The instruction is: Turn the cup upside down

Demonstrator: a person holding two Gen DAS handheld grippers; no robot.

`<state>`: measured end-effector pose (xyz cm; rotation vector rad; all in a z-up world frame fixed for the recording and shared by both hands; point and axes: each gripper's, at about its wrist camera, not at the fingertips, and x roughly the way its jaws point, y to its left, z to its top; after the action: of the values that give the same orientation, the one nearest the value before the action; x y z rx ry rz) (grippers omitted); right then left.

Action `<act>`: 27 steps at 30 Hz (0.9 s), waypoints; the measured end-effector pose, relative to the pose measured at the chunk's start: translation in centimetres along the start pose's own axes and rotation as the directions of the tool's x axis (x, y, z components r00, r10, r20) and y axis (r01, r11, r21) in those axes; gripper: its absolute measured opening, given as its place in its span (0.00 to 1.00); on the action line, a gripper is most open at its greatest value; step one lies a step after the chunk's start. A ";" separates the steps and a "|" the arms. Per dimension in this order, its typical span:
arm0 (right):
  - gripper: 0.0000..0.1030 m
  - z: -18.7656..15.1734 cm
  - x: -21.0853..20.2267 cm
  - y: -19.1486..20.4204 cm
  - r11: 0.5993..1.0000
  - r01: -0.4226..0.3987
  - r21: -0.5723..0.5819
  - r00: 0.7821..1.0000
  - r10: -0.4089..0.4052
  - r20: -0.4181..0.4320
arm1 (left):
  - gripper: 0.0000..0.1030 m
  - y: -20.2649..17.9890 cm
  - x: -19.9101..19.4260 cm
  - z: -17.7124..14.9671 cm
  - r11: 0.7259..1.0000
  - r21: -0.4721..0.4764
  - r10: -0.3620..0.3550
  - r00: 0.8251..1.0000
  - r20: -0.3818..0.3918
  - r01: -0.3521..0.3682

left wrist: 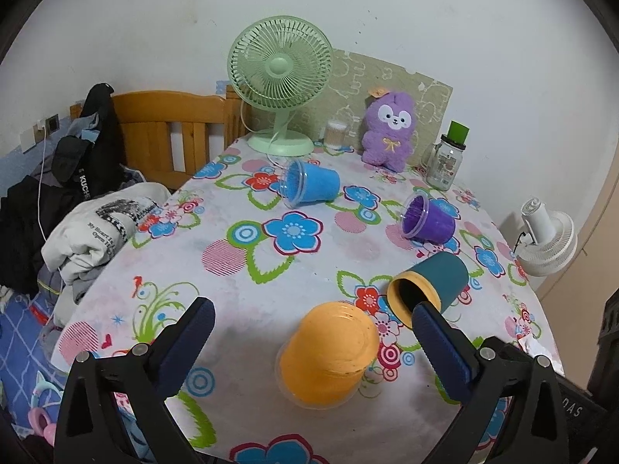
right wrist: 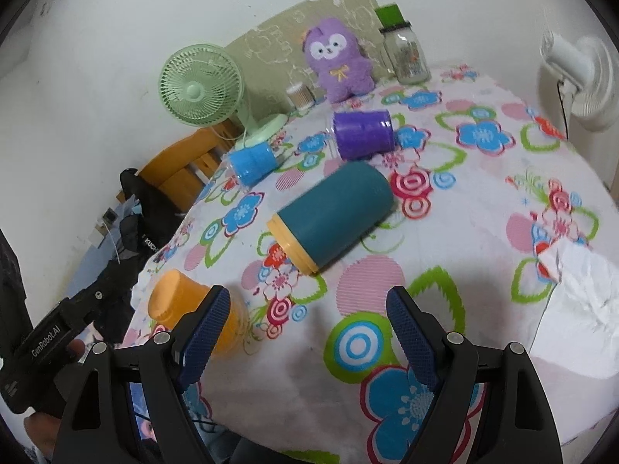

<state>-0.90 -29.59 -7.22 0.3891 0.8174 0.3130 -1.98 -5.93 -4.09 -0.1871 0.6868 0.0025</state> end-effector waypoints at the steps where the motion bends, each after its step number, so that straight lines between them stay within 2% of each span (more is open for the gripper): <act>1: 0.83 0.2 -0.1 0.4 1.000 0.005 -0.013 1.000 -0.005 0.007 | 1.00 0.1 -0.1 0.1 1.000 0.001 0.006 1.000 0.002 -0.006; 7: 0.83 1.1 -0.8 2.6 0.996 0.028 -0.085 0.998 -0.024 0.050 | 1.00 0.8 -0.9 0.7 0.999 0.010 0.036 0.999 0.023 -0.036; 11: 0.88 1.6 -1.5 4.1 0.991 0.044 -0.125 0.996 -0.033 0.087 | 1.00 0.9 -1.6 1.2 0.998 0.023 0.049 0.998 0.048 -0.050; 19: 0.91 2.4 -2.9 6.1 0.980 0.071 -0.186 0.989 -0.046 0.139 | 1.00 1.2 -3.0 2.0 0.998 0.032 0.047 0.995 0.086 -0.050; 27: 0.92 3.4 -4.2 8.1 0.968 0.078 -0.237 0.983 -0.034 0.181 | 1.00 0.9 -4.9 3.1 0.996 0.064 0.052 0.986 0.159 -0.063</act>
<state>-2.03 -24.85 1.25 0.1602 0.6069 0.3171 -3.90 -4.25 1.21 -0.0995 0.5343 0.0487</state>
